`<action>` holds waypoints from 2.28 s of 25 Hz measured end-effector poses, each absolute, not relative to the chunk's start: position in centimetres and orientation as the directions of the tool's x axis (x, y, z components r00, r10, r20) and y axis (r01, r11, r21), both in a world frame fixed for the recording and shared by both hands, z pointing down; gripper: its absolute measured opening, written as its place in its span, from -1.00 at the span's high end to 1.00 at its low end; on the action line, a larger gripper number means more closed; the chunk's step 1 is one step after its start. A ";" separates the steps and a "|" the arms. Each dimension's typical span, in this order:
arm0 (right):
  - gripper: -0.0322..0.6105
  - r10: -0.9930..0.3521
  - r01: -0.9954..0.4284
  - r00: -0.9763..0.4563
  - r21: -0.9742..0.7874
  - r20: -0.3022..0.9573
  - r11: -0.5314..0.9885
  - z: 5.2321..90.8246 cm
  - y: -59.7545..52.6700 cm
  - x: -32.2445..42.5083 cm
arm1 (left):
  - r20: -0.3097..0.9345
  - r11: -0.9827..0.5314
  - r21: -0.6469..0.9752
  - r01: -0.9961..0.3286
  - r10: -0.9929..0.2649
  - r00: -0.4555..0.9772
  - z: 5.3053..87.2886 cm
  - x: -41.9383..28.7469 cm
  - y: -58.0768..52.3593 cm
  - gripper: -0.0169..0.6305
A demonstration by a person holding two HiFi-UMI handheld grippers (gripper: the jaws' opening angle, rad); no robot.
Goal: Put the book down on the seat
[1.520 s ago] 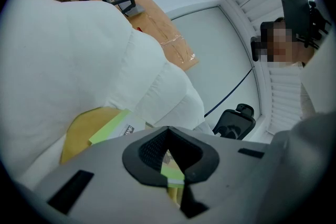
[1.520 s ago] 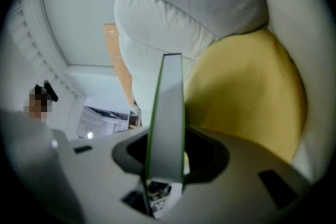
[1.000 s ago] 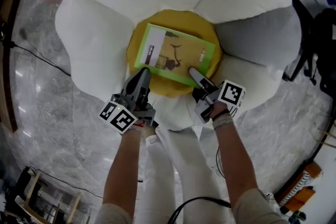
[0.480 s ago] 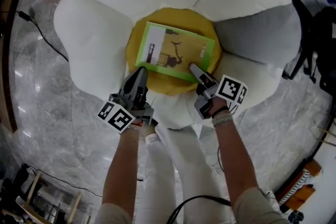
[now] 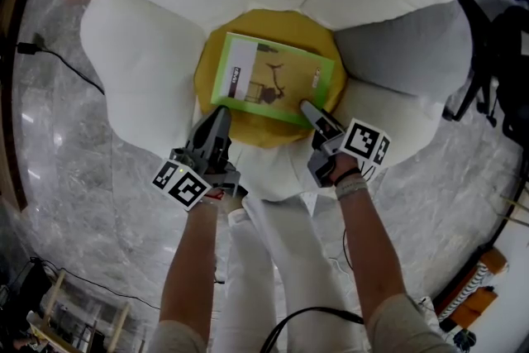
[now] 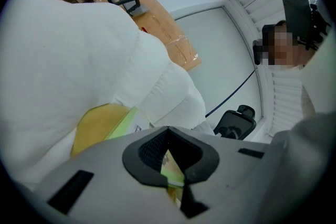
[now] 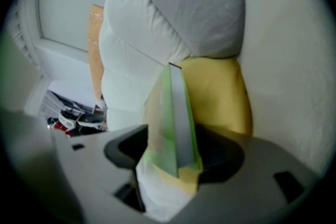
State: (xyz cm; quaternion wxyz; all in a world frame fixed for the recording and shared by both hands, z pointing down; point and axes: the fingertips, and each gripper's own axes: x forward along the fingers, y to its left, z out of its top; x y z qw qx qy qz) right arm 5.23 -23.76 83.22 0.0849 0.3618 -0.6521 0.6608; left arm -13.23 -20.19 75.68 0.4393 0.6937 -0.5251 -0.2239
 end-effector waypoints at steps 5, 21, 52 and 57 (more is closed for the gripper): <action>0.03 -0.360 -0.592 -0.717 -0.794 0.597 -0.138 83.2 -23.6 5.6 | 0.153 -0.062 0.844 -0.533 -0.925 0.349 75.5 -13.3 -20.2 0.87; -0.01 -0.384 -0.596 -0.716 -0.797 0.582 -0.097 82.6 -23.2 6.1 | 0.149 -0.067 0.844 -0.533 -0.924 0.353 75.4 -13.0 -19.3 0.88; -0.02 -0.454 -0.661 -0.633 -0.743 0.626 -0.103 80.7 -21.6 7.6 | 0.135 -0.075 0.850 -0.521 -0.926 0.353 73.1 -13.0 -16.8 0.87; -0.01 -0.492 -0.679 -0.583 -0.720 0.647 -0.144 80.4 -21.6 8.7 | 0.139 -0.072 0.848 -0.525 -0.926 0.351 72.4 -13.2 -16.5 0.87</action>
